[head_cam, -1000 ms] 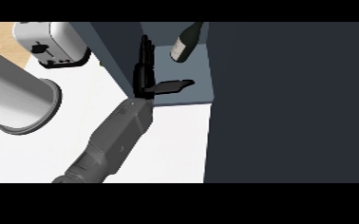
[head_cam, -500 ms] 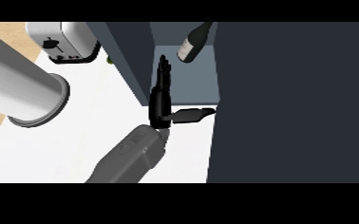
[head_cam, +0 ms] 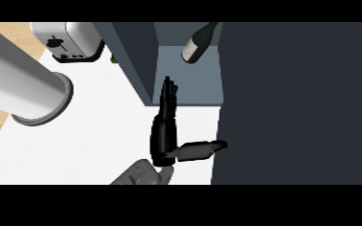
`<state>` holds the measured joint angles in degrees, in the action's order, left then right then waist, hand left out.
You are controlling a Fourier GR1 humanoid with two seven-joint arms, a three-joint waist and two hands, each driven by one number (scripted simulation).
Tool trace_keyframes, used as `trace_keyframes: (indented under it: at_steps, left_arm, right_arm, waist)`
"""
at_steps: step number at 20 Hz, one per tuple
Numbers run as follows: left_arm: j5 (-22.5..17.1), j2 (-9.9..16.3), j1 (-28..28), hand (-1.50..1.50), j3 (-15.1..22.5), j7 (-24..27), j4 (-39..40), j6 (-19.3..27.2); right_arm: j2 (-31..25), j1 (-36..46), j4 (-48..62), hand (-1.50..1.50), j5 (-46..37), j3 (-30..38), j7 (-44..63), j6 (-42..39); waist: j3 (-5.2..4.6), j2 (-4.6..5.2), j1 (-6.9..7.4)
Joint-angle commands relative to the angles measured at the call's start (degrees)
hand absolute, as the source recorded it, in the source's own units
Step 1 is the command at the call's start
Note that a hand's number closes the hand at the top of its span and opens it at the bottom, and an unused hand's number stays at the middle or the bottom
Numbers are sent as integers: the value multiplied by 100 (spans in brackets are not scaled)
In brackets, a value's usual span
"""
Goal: Pick up the wine, place it into the cabinet and close the cabinet
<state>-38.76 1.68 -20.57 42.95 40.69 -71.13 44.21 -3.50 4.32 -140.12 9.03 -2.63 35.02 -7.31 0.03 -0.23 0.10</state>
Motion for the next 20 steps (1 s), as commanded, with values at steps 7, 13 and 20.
trace_keyframes:
  at_steps: [7,13,20]
  left_arm:
    - [756,626,1123,-150,353,-687,-2066,817]
    - [1022,986,1871,-150,708,-732,-3201,807]
    - [1057,1861,2352,-150,747,-842,-3890,197]
  right_arm:
    - [24,-365,-736,-150,263,-80,283,43]
    - [-92,-377,-247,-150,786,246,-157,-368]
    - [-201,-270,-327,150,899,-108,426,-585]
  waist:
    - [-2,5,-7]
    - [1,8,5]
    - [-2,12,-7]
